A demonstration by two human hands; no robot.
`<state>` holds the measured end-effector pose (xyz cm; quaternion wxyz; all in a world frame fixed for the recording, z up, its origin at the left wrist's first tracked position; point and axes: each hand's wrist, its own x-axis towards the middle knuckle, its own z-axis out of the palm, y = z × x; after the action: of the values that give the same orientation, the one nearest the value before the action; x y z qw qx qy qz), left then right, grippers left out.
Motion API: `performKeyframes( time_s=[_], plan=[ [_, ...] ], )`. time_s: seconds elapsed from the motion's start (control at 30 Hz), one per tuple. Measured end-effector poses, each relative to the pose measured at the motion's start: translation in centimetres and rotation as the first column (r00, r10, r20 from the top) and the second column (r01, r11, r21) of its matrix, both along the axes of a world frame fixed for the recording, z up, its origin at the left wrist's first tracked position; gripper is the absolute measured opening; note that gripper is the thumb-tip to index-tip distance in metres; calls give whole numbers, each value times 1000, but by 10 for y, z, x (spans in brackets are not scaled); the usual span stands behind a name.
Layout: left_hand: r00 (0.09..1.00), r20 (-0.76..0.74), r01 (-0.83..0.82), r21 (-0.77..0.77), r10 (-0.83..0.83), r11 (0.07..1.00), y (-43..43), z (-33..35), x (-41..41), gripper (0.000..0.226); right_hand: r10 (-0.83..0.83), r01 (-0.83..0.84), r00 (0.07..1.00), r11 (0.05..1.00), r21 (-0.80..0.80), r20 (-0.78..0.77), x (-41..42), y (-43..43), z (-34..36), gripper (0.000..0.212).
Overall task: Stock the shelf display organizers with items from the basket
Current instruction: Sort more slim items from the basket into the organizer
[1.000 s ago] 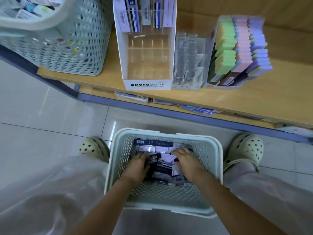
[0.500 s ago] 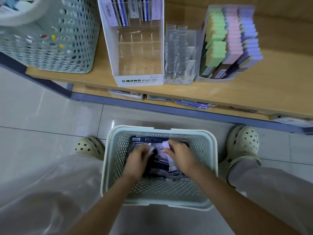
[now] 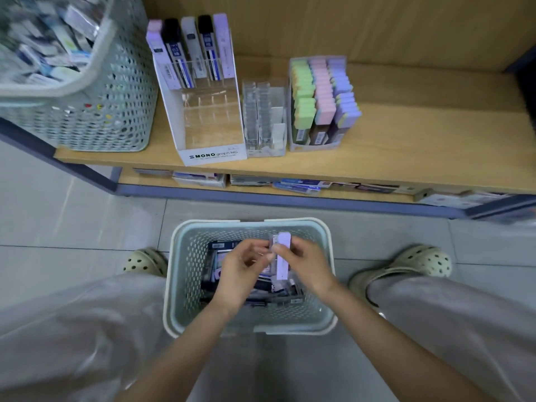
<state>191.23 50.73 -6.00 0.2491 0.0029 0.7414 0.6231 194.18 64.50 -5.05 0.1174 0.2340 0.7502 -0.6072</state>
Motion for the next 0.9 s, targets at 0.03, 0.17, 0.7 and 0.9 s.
performKeyframes(
  time_s=[0.03, 0.17, 0.7, 0.9],
  plan=[
    [999, -26, 32, -2, -32, 999, 4, 2, 0, 14, -15, 15, 1000, 1000, -5, -13, 3, 6, 5, 19],
    [988, -28, 147, -92, -150, 985, 16, -12, 0, 10, -179, 178, 982, 984, -21, -66, 21, 34, 10, 20],
    [729, 226, 620, -619, -646, 482, 46, -119, 11, 38, -437, 437, 899, 899, 29, 26, 79, 84, -35, 18],
    [784, 246, 573, -640, -569, 512, 67, -116, 14, 18, -441, 441, 897, 897, 27, 37, 77, 81, -39, 15]
  ],
)
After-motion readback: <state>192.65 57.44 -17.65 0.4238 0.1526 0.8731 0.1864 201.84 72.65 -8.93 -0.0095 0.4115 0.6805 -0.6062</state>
